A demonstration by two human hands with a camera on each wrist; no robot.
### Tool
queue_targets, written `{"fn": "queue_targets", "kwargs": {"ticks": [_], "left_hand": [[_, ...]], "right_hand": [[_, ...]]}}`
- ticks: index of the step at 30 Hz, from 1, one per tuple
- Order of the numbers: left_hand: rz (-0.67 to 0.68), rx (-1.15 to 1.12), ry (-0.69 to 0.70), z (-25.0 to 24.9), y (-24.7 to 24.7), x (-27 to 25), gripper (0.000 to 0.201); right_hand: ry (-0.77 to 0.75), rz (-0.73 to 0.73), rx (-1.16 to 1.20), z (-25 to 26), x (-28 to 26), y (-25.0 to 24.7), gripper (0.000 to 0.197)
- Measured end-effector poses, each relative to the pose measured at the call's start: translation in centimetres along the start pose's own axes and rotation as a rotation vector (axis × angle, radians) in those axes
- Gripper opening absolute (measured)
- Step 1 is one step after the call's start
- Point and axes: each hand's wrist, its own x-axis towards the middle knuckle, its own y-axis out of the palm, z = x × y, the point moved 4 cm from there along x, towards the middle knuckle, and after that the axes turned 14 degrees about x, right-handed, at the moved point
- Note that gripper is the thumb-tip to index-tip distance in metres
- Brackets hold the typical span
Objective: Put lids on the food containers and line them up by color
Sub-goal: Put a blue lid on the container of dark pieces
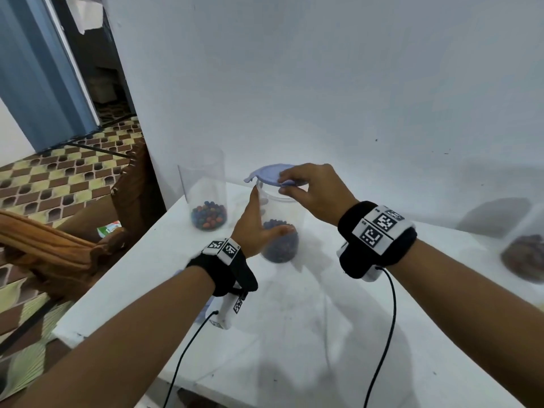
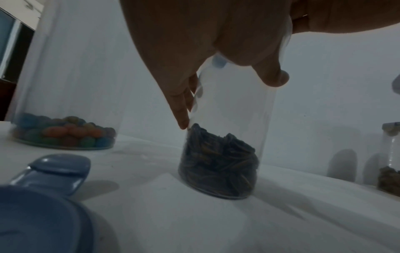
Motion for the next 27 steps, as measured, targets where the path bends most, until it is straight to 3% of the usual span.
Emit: {"fn": "queue_targets", "kwargs": {"ticks": [6, 11, 13, 16, 18, 22, 27], "left_hand": [[0.004, 0.004, -0.008, 0.2, 0.1, 0.2, 0.106], [0.024, -0.004, -0.012, 0.1, -0.1, 0.2, 0.107], [0.046, -0.012, -0.036, 0.1, -0.2, 0.2, 0.107], [0.068, -0.024, -0.03, 0.0, -0.5, 0.1, 0.102], [0.083, -0.03, -0.023, -0.1, -0.7, 0.1, 0.098], [0.099, -0.041, -0.012, 0.2, -0.8, 0.1, 0.096], [0.109, -0.055, -0.024, 0.7, -0.7, 0.2, 0.102]], "right_hand": [[0.002, 0.123, -0.013, 0.0, -1.4, 0.0, 0.019], [0.19, 0.182, 0.125, 0.9, 0.6, -1.7, 0.033], [0.238, 0.23, 0.079, 0.7, 2.4, -2.7, 0.05], [0.434, 0.487, -0.129, -0.3, 3.8, -2.4, 0.093], [0.502, 0.629, -0.276, -0.8, 4.0, -1.6, 0.106], [0.506, 0.719, -0.362, -1.4, 4.3, 0.1, 0.093], [0.475, 0.63, -0.367, -1.7, 4.7, 1.0, 0.084]]}}
